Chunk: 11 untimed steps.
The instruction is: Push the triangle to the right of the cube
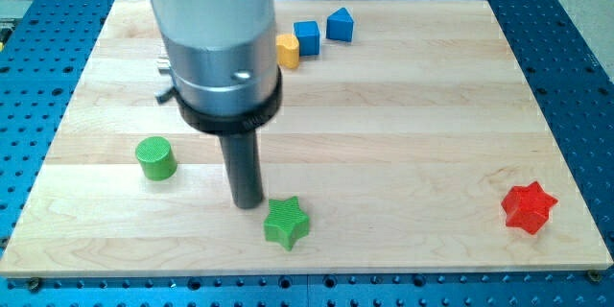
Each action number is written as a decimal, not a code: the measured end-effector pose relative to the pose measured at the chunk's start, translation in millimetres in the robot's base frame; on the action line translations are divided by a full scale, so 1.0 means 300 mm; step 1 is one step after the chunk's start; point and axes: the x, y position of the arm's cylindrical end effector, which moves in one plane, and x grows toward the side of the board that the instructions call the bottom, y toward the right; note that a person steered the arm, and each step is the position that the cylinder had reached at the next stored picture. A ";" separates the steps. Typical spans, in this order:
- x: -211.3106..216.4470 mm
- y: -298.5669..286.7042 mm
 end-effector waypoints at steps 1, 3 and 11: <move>-0.161 -0.028; -0.175 0.045; -1.118 0.577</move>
